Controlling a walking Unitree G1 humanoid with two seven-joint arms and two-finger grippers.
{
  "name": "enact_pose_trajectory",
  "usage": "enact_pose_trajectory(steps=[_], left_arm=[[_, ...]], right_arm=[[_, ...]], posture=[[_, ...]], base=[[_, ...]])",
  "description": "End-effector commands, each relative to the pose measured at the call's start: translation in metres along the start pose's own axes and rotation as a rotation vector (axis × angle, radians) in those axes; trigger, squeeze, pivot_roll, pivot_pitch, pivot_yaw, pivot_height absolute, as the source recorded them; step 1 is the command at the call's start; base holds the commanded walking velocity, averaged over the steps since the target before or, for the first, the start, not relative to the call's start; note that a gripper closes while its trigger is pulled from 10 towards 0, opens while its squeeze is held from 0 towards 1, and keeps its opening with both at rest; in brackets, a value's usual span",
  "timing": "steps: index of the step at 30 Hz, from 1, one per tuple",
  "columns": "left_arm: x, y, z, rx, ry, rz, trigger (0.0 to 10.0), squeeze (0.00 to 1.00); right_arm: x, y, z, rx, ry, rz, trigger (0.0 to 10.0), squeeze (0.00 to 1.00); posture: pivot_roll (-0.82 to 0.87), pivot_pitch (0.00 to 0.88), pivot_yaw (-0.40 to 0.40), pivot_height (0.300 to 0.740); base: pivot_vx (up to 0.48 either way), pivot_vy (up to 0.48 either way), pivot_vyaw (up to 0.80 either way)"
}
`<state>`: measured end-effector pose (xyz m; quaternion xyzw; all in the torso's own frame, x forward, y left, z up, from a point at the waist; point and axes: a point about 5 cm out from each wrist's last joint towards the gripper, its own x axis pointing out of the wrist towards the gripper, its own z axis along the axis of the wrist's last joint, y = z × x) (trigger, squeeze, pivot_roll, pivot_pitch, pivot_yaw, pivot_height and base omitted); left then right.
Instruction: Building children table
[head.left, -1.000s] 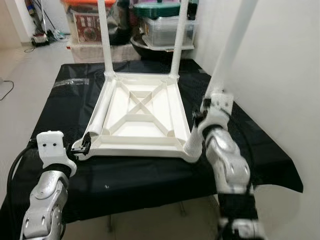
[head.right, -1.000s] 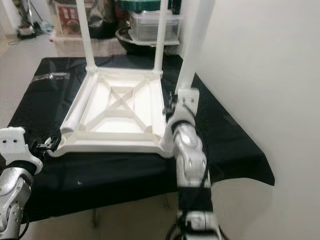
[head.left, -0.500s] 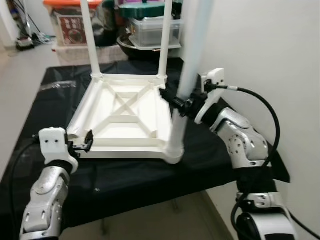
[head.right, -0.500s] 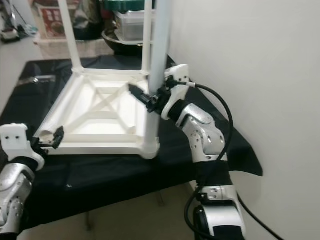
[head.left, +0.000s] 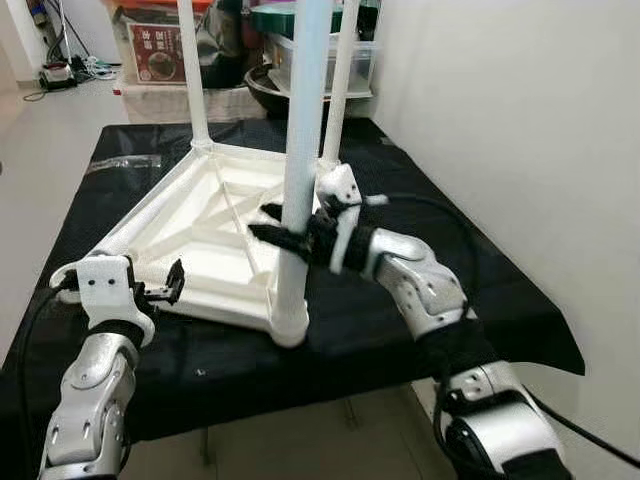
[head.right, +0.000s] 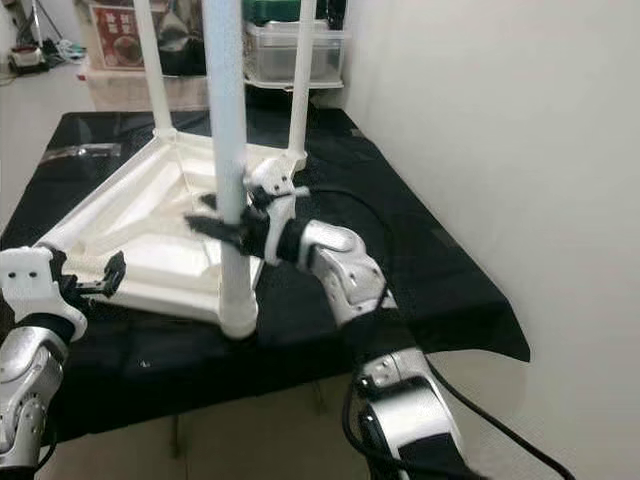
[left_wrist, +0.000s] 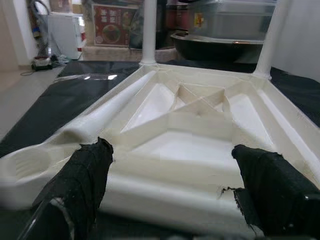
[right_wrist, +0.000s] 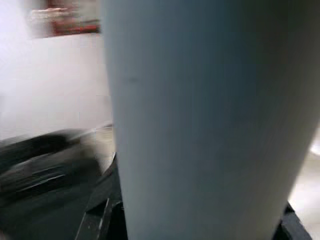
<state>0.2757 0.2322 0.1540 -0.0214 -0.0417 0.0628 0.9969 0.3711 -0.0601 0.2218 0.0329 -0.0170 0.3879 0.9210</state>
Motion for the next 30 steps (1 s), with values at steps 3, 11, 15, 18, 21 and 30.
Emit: enact_pose_trajectory(steps=[3,11,15,18,21,30], left_arm=[[-0.003,0.001,-0.003,-0.006,0.014,-0.001,10.0,0.0],[-0.004,0.001,-0.004,0.002,0.03,-0.013,10.0,0.0],[-0.002,0.001,-0.004,0.0,0.036,-0.028,10.0,0.0],[-0.002,0.001,-0.004,0.001,0.036,-0.032,10.0,0.0],[0.0,0.003,-0.004,-0.004,0.03,-0.024,10.0,0.0],[-0.002,0.005,-0.006,-0.01,0.028,-0.012,10.0,0.0]], right_arm=[[-0.032,-0.052,-0.024,0.13,0.096,-0.598,0.0,0.0],[-0.071,-0.016,-0.04,0.128,0.048,-0.734,10.0,0.0],[-0.061,-0.001,-0.018,0.141,-0.106,-0.525,10.0,1.0],[-0.057,0.0,-0.012,0.153,-0.136,-0.474,10.0,1.0],[-0.042,-0.004,0.022,0.113,-0.21,-0.12,10.0,0.0],[-0.043,0.022,0.016,0.017,-0.101,0.431,10.0,0.0]], posture=[[0.07,0.0,-0.085,0.74],[0.04,0.0,-0.033,0.74],[0.04,0.0,-0.024,0.74],[0.04,0.0,-0.024,0.74],[0.05,0.0,-0.045,0.74],[0.09,0.0,-0.077,0.74]], base=[[0.0,0.0,0.0],[0.0,0.0,0.0],[0.0,0.0,0.0],[0.0,0.0,0.0],[0.0,0.0,0.0],[0.0,0.0,0.0]])
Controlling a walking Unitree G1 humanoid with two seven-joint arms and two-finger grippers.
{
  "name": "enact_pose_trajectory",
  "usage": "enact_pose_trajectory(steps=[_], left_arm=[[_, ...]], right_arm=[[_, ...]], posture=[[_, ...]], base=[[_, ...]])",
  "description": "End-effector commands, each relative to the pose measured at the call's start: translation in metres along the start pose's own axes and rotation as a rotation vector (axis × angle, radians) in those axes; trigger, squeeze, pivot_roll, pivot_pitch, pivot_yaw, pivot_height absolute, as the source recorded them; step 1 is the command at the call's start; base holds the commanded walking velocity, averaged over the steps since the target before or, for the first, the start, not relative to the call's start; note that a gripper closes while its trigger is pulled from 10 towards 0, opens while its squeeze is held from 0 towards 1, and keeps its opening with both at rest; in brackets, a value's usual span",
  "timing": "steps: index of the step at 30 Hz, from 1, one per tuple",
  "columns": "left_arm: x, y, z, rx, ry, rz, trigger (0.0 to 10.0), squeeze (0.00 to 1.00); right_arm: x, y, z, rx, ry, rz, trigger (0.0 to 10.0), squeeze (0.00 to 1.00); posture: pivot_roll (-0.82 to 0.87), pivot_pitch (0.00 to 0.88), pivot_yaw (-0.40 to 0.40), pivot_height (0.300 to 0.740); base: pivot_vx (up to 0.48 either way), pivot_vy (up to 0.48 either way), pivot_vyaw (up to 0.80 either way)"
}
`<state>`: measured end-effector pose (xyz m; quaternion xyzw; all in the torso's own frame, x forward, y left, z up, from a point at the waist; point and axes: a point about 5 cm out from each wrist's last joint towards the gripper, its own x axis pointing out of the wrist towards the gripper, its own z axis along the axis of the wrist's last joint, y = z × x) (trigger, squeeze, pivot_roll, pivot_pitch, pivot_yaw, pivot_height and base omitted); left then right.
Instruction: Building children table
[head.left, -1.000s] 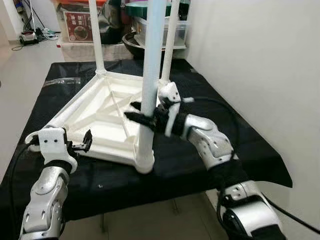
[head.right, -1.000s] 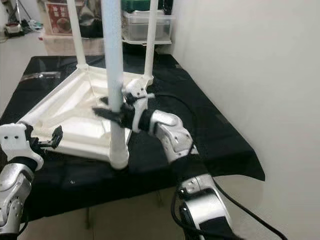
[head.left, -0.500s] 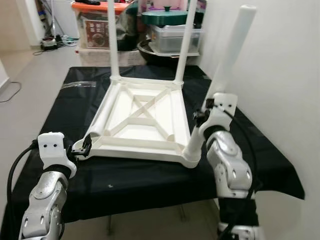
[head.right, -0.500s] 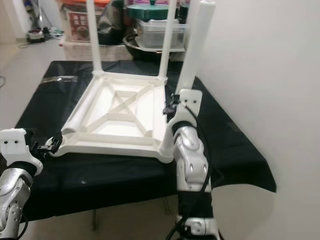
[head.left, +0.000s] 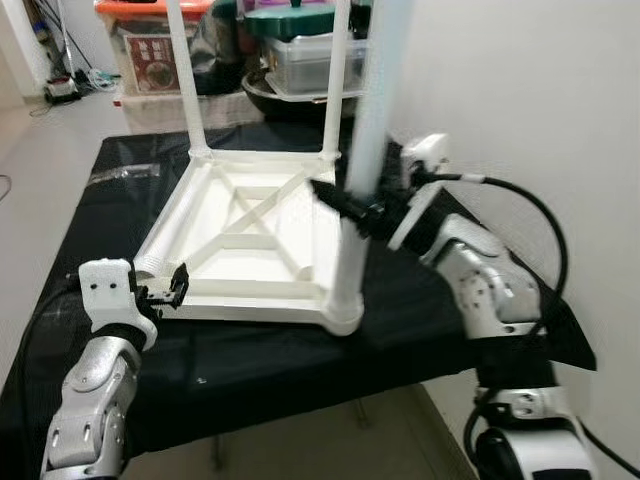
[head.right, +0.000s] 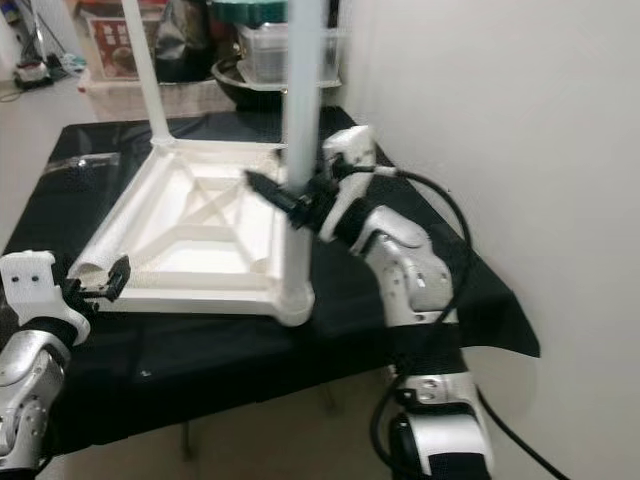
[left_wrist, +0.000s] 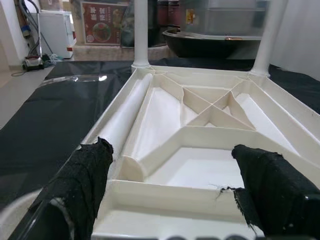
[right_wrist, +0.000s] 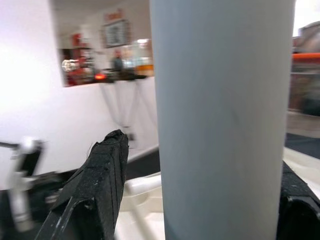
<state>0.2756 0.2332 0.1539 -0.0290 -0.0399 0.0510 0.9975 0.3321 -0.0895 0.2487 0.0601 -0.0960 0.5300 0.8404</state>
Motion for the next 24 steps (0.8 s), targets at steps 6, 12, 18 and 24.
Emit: enact_pose_trajectory(steps=[6,12,18,24], left_arm=[[-0.003,0.004,-0.007,0.006,0.025,0.012,10.0,0.0],[-0.003,0.003,-0.007,0.006,0.027,0.008,10.0,0.0],[-0.005,0.002,-0.006,0.007,0.025,0.001,10.0,0.0],[-0.007,0.001,-0.004,0.006,0.025,-0.006,10.0,0.0]], right_arm=[[0.015,0.028,-0.042,0.05,0.128,0.183,3.2,0.0],[0.02,0.009,-0.067,0.021,0.26,-0.098,0.0,0.0],[-0.039,-0.056,-0.077,0.091,0.29,-1.087,0.0,0.0],[-0.077,-0.033,-0.064,0.101,0.172,-1.334,0.0,0.0]], posture=[[0.11,0.0,-0.085,0.74],[0.1,0.0,-0.075,0.74],[0.08,0.0,-0.065,0.74],[0.04,0.0,-0.042,0.74]], base=[[0.0,0.0,0.0],[0.0,0.0,0.0],[0.0,0.0,0.0],[0.0,0.0,0.0]])
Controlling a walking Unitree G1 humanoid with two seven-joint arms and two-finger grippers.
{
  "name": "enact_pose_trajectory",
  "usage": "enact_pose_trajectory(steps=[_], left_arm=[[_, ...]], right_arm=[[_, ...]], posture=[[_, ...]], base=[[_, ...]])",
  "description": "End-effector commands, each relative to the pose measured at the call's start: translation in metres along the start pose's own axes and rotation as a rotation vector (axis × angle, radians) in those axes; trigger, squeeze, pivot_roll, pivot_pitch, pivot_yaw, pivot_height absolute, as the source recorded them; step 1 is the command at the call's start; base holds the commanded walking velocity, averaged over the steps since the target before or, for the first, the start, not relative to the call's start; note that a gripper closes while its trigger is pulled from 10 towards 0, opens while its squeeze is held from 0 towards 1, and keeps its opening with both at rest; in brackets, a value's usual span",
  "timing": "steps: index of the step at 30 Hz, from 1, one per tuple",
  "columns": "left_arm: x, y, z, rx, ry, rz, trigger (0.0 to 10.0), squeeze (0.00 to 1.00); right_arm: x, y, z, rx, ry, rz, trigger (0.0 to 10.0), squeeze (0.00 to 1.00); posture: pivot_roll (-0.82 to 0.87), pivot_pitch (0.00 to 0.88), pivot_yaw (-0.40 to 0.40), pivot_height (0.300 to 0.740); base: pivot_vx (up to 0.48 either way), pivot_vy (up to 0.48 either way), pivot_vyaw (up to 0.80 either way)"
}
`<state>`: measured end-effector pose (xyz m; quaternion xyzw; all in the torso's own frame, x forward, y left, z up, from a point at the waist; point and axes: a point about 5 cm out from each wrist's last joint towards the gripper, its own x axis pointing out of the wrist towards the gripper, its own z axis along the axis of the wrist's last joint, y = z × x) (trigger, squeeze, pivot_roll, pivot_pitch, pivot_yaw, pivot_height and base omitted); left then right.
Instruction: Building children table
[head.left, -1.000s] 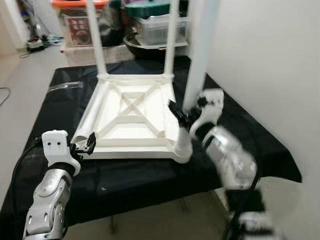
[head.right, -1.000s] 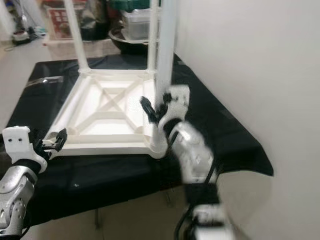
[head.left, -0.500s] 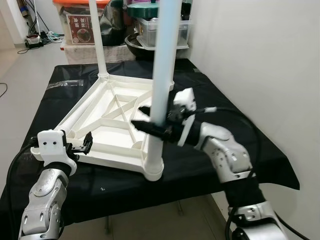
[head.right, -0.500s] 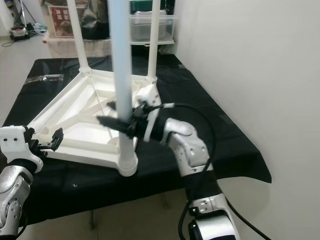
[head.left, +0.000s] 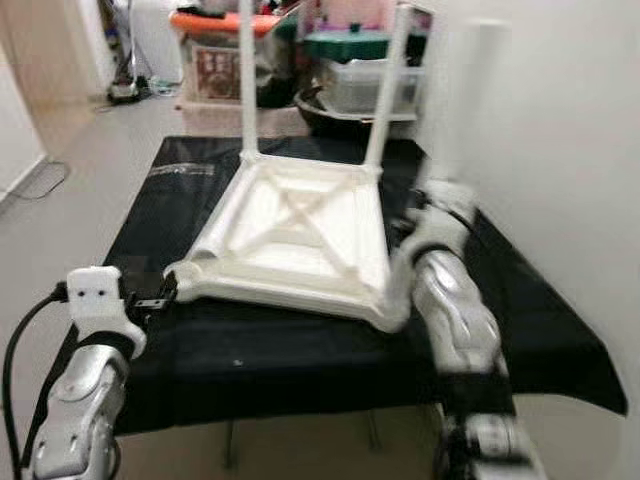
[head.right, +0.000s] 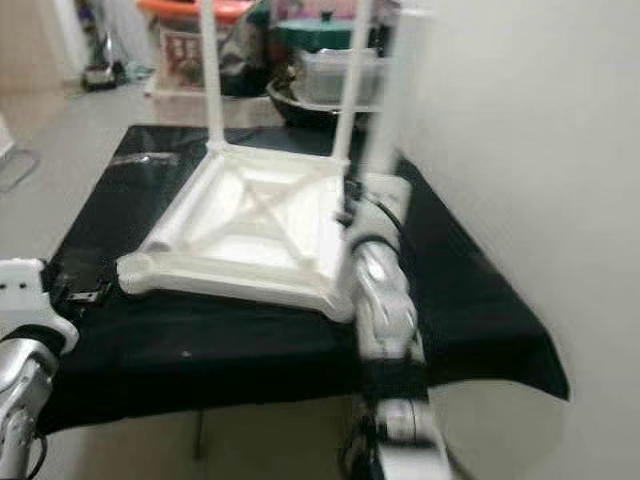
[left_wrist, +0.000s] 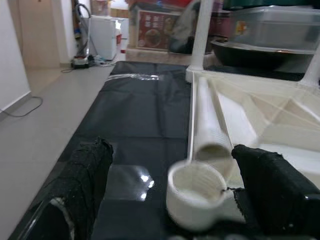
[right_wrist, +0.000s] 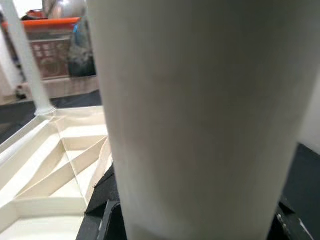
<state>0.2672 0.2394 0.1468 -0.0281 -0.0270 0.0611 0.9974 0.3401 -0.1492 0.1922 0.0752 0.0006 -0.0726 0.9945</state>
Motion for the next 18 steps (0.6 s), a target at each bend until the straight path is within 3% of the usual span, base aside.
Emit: enact_pose_trajectory(steps=[1,3,4,8,9,11,12,13,16,18], left_arm=[[0.002,-0.007,0.002,0.003,0.0,-0.032,10.0,0.0],[0.003,-0.01,0.002,0.008,0.0,-0.043,10.0,0.0],[0.003,-0.01,0.002,0.01,0.0,-0.045,10.0,0.0],[0.004,-0.009,0.003,0.008,0.0,-0.044,10.0,0.0],[0.004,-0.008,0.003,0.007,-0.002,-0.042,10.0,0.0],[0.004,-0.008,0.003,0.006,-0.003,-0.041,10.0,0.0],[0.005,-0.008,0.003,0.004,-0.005,-0.039,10.0,0.0],[0.005,-0.008,0.003,0.004,-0.005,-0.039,10.0,0.0],[0.006,-0.008,0.004,0.001,-0.009,-0.037,10.0,0.0],[0.006,-0.008,0.004,0.001,-0.01,-0.037,10.0,0.0]], right_arm=[[-0.008,-0.005,-0.021,0.026,0.08,0.025,10.0,0.0],[-0.012,0.014,-0.017,0.033,0.028,0.204,10.0,0.0],[-0.012,0.019,-0.009,0.053,-0.024,0.258,10.0,1.0],[-0.001,0.036,0.015,0.078,-0.083,0.435,10.0,1.0],[0.004,0.04,0.024,0.088,-0.093,0.521,10.0,0.0],[0.006,0.043,0.03,0.096,-0.103,0.572,10.0,0.0],[0.004,0.046,0.032,0.091,-0.097,0.733,10.0,0.0],[0.004,0.046,0.032,0.091,-0.097,0.733,10.0,0.0],[-0.001,0.046,0.015,0.054,-0.016,1.059,10.0,0.0],[-0.002,0.045,0.01,0.044,0.011,1.117,10.0,0.0]], posture=[[0.04,0.0,-0.038,0.74],[0.04,0.0,-0.035,0.74],[0.04,0.0,-0.035,0.74],[0.04,0.0,-0.045,0.74],[0.04,0.0,-0.049,0.74],[0.04,0.0,-0.05,0.74],[0.05,0.0,-0.056,0.74],[0.05,0.0,-0.056,0.74],[0.07,0.0,-0.069,0.74],[0.08,0.0,-0.072,0.74]], base=[[0.0,0.0,0.0],[0.0,0.0,0.0],[0.0,0.0,0.0],[0.0,0.0,0.0],[0.0,0.0,0.0],[0.0,0.0,0.0],[0.0,0.0,0.0],[0.0,0.0,0.0],[0.0,0.0,0.0],[0.0,0.0,0.0]])
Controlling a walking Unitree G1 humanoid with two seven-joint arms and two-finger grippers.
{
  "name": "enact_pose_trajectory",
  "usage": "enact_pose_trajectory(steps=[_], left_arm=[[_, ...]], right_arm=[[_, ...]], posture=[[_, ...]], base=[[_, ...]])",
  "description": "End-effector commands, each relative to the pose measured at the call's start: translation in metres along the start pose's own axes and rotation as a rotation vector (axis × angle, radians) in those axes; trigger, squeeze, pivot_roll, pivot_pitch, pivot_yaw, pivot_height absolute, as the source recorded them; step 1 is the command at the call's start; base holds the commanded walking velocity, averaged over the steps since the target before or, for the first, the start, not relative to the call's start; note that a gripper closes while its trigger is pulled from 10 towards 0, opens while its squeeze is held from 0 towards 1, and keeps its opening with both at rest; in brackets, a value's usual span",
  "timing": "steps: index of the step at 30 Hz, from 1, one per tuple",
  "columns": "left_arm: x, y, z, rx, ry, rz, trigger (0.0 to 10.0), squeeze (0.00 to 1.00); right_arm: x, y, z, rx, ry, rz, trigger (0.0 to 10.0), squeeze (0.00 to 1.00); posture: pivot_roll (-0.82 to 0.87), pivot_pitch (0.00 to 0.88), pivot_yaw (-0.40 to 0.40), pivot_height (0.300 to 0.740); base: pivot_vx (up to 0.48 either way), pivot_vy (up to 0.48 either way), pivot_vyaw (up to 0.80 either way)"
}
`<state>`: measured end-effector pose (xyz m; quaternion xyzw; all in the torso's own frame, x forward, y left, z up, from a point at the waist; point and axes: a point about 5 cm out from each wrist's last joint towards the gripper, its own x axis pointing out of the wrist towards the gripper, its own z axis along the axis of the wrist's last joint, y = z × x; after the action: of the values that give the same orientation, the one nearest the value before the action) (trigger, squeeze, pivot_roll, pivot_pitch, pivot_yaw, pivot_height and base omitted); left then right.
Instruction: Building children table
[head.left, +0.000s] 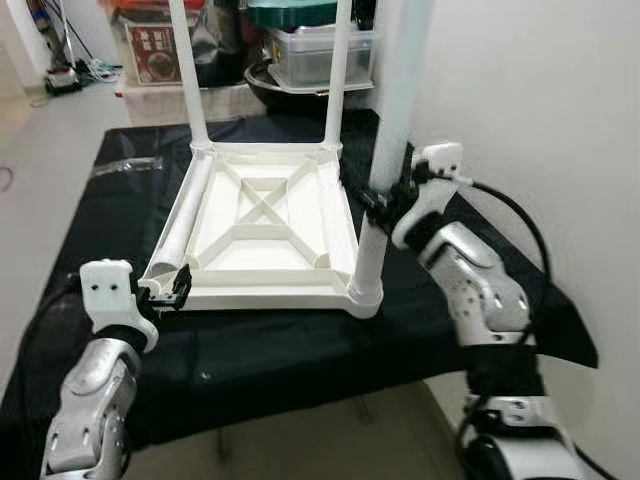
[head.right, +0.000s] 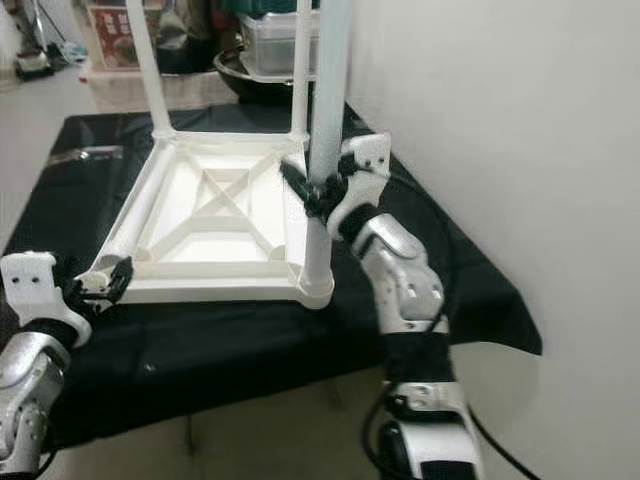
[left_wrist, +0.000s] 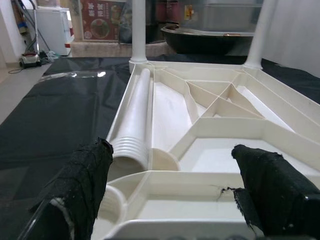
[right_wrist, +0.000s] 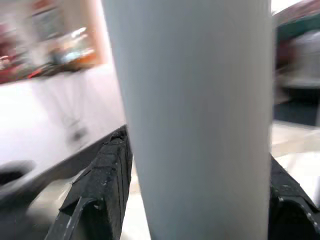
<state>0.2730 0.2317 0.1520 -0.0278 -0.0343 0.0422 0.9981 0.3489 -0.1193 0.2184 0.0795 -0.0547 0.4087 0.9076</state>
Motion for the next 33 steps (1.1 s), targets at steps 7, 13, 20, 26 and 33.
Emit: enact_pose_trajectory(steps=[7,13,20,26,33], left_arm=[[0.0,-0.002,-0.002,0.003,0.004,0.001,10.0,0.0],[-0.002,-0.002,-0.005,0.002,0.007,0.002,10.0,0.0],[-0.006,-0.001,-0.005,0.001,0.009,-0.001,10.0,0.0],[-0.005,-0.001,-0.004,0.002,0.01,-0.009,10.0,0.0],[-0.003,-0.001,-0.003,0.002,0.006,-0.017,10.0,0.0]], right_arm=[[0.009,0.044,-0.044,0.027,0.165,0.48,3.0,0.0],[0.025,0.018,-0.048,-0.028,0.142,0.056,0.0,0.0],[-0.031,-0.029,-0.057,-0.069,0.242,-0.915,0.0,0.0],[-0.041,0.004,-0.071,0.0,0.252,-0.745,10.0,0.0],[-0.01,0.011,-0.029,0.048,0.016,-0.323,10.0,0.0]], posture=[[0.1,0.0,-0.089,0.74],[0.09,0.0,-0.091,0.74],[0.07,0.0,-0.072,0.74],[0.04,0.0,-0.04,0.74],[0.04,0.0,-0.04,0.74]], base=[[0.0,0.0,0.0],[0.0,0.0,0.0],[0.0,0.0,0.0],[0.0,0.0,0.0],[0.0,0.0,0.0]])
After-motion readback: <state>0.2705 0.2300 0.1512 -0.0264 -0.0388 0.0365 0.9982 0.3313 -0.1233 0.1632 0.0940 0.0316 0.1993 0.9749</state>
